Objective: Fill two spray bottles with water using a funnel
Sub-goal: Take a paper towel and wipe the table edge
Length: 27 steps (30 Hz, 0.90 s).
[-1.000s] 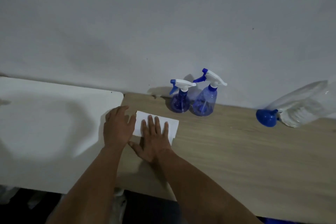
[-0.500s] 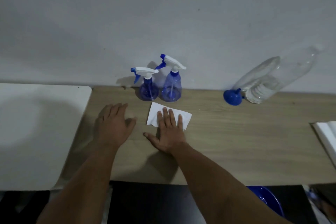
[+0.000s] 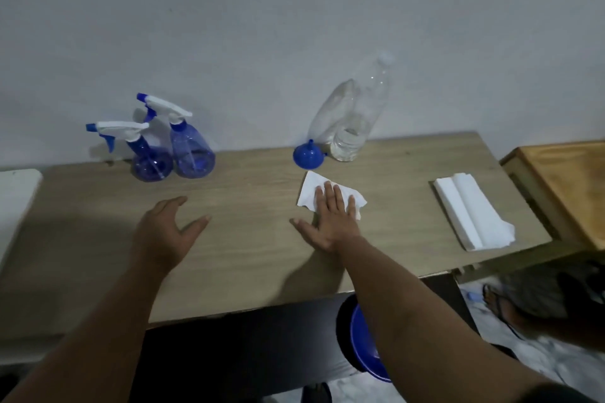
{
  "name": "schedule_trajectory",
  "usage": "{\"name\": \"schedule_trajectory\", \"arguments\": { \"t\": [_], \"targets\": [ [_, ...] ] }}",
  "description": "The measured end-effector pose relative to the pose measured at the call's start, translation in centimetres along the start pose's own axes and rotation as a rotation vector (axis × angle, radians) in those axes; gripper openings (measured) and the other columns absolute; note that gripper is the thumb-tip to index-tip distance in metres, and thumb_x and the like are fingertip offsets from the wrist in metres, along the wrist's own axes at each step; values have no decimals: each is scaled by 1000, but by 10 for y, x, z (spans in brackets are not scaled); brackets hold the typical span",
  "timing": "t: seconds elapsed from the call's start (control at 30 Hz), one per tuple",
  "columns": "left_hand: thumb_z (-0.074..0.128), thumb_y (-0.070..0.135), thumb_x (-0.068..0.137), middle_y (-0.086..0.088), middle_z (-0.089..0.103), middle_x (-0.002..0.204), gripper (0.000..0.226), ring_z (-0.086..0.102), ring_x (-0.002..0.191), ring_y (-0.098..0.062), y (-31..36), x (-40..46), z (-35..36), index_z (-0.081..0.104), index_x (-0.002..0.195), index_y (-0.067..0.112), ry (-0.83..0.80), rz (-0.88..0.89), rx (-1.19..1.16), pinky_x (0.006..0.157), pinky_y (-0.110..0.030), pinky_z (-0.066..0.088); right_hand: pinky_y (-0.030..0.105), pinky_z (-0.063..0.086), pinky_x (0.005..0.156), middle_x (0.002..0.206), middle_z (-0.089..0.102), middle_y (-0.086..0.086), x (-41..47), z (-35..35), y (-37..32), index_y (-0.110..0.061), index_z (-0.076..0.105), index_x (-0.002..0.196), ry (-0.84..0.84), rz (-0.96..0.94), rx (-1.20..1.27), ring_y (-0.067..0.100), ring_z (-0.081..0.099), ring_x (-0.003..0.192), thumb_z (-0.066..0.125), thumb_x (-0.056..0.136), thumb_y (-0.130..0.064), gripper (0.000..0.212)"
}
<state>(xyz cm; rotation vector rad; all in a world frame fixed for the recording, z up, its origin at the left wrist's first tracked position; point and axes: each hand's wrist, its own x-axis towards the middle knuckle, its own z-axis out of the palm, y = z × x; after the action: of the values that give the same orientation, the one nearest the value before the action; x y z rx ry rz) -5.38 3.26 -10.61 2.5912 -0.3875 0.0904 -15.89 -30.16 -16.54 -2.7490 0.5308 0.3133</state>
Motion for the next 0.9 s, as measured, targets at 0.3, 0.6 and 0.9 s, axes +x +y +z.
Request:
{"name": "schedule_trajectory", "arguments": {
  "t": [0.3, 0.6, 0.9],
  "targets": [
    [78, 51, 84, -15, 67, 124, 62, 67, 110, -37, 64, -14, 8, 66, 125, 6, -58, 96, 46, 97, -50, 51, 60, -15, 127, 174, -25, 11, -75, -34, 138, -15, -14, 167, 67, 427, 99, 28, -29, 159, 10, 84, -95, 118],
    [84, 47, 78, -11, 69, 118, 59, 69, 107, -30, 25, -31, -27, 68, 121, 9, -42, -37, -55, 100, -45, 53, 61, -19, 125, 173, -27, 9, -111, -16, 63, -7, -14, 166, 13, 456, 160, 28, -30, 159, 14, 71, -106, 140],
    [51, 93, 70, 7, 64, 131, 88, 64, 117, -20, -89, -43, -101, 61, 130, 30, -115, -164, -18, 103, -43, 52, 65, -22, 121, 172, -31, 10, -102, 38, -139, -5, -18, 164, -70, 325, 97, 30, -34, 157, 14, 73, -103, 138]
  ]
}}
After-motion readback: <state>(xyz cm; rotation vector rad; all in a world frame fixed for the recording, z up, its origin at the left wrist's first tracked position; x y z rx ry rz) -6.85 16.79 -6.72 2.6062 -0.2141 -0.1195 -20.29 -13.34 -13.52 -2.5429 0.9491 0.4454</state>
